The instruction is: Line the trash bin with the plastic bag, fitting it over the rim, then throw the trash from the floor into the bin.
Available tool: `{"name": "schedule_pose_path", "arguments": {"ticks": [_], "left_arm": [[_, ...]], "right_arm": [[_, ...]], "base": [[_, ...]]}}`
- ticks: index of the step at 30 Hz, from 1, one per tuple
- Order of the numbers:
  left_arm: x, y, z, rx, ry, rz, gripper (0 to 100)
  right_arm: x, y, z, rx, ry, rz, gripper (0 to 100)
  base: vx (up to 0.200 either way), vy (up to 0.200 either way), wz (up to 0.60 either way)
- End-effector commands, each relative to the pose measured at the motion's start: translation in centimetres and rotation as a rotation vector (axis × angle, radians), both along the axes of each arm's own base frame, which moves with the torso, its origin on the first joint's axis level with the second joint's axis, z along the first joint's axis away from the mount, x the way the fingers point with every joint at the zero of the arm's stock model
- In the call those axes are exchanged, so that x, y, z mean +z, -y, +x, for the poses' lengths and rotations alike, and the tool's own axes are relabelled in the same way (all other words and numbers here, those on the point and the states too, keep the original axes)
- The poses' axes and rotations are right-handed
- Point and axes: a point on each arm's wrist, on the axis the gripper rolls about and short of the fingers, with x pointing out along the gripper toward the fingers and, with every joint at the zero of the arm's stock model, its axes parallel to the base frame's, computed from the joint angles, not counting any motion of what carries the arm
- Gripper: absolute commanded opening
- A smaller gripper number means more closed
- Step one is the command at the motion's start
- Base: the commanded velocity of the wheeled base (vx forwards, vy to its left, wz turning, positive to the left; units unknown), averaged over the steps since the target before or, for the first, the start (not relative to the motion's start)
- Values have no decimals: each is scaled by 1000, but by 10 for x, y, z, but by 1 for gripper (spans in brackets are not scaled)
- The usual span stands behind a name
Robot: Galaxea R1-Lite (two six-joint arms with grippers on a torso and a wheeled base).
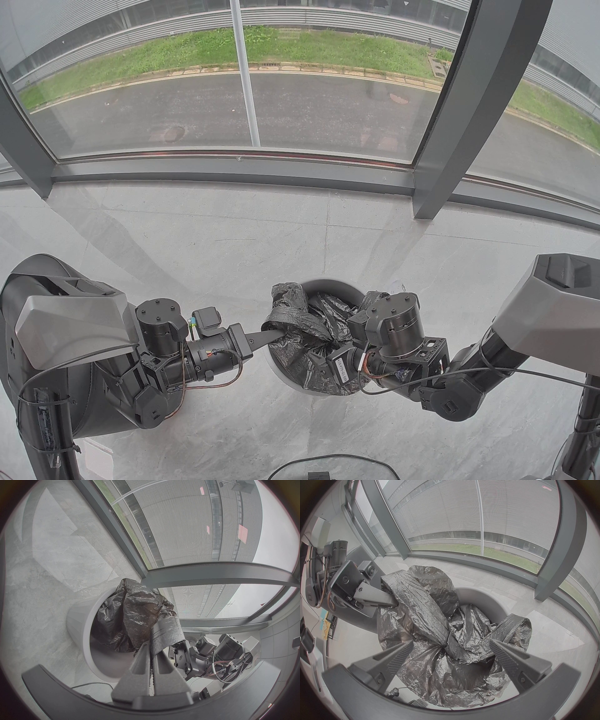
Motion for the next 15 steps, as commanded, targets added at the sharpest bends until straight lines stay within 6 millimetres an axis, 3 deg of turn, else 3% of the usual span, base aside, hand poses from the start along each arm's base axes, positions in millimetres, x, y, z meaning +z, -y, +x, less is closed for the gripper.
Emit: {"name": "schedule_pose_path", "arguments": {"ticks": [1, 15], "left_arm": [[1, 0, 0, 0, 2, -1, 0], [1, 0, -1, 1, 0, 0, 0]], "right_arm": [[-11, -5, 7, -4, 13, 3, 100], [-8, 4, 21, -44, 40, 13, 100]], "base": [[0, 0, 0], [0, 0, 0]]}}
